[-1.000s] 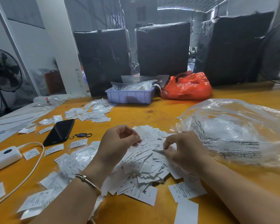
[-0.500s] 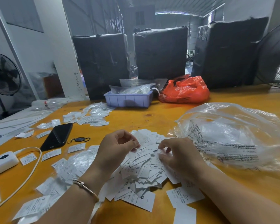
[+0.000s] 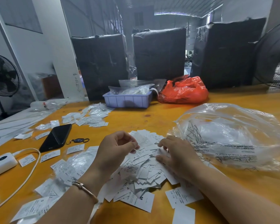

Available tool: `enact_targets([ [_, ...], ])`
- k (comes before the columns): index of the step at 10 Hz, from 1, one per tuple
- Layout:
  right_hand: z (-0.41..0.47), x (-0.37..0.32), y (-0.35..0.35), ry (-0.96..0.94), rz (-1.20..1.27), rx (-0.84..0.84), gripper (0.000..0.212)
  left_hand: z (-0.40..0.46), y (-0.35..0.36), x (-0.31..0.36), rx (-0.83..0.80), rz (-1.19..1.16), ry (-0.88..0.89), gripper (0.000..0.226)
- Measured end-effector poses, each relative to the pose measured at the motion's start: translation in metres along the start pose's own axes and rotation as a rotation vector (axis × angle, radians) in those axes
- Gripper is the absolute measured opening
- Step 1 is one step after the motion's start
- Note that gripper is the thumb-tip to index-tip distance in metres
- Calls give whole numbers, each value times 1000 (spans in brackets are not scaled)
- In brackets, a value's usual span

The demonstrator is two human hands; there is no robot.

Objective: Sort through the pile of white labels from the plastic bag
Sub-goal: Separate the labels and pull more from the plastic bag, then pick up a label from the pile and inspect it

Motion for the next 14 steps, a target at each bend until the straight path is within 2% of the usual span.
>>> enact_targets([
  [1, 2, 2, 2, 11, 33, -13, 32, 1, 0, 0, 0, -11, 10, 4],
  [3, 1, 8, -4, 55, 233, 46, 40, 1, 0, 1, -1, -24, 25, 3],
  [5, -4, 6, -10, 36, 285, 98, 44, 0, 1, 1, -3, -23, 27, 3],
  [7, -9, 6, -16, 8, 428, 126, 39, 0, -1, 1, -4, -14, 27, 4],
  [11, -12, 22, -39, 61, 736, 355, 22, 1, 0, -1, -16, -38, 28, 5],
  [14, -17, 11, -48, -91, 1025, 423, 21, -1, 8, 2, -159, -115, 11, 5],
])
Point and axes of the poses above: each hand's wrist, its own z-axis towards the middle knuckle, its own y-axis out of the palm, x = y × z, the point moved 6 cm from there along z, towards the middle knuckle, and after that the axes turned 7 degrees about -x, right-handed, at the moved point
